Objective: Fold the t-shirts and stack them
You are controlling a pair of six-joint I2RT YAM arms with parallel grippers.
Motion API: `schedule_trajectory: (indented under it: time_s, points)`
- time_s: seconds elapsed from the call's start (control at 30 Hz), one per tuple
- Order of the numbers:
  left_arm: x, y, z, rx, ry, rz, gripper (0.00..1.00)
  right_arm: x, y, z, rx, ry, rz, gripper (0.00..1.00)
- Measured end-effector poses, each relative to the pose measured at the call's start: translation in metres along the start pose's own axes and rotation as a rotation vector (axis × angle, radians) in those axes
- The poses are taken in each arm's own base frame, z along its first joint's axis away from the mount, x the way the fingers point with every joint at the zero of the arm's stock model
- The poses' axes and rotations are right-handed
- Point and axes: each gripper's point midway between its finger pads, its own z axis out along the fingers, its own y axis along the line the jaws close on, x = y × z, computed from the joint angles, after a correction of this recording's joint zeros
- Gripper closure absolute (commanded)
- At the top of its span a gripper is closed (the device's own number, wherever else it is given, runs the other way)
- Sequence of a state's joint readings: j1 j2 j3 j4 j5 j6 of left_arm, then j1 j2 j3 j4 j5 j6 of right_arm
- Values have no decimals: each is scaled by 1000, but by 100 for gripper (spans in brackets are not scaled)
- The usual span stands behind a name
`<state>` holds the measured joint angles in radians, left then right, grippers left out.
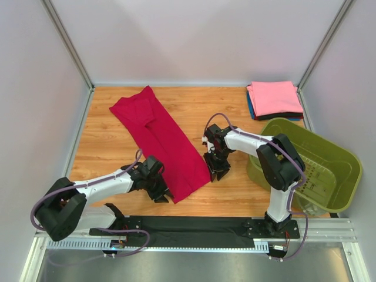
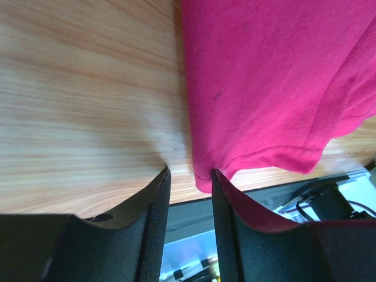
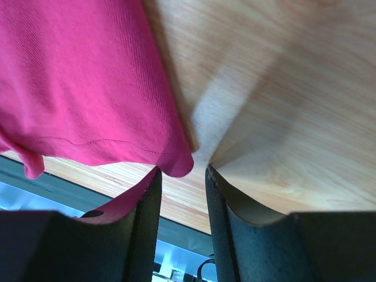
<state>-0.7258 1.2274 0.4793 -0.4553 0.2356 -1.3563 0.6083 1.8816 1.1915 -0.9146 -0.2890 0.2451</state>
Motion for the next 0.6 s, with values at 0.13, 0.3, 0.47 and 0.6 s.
schedule_trajectory:
  time_s: [0.13, 0.3, 0.47, 0.6]
  points:
    - [2, -1, 3, 2, 20, 0, 65, -2, 1, 0, -4, -8, -3, 65]
    - [4, -1, 3, 1, 30, -1, 68, -3, 1, 0, -5, -10, -3, 64]
    - [4, 0, 4, -5, 33, -1, 72, -4, 2, -2, -6, -15, -4, 59]
    - [5, -1, 5, -10, 44, 2, 74, -13, 6, -8, -12, -39, -11, 58]
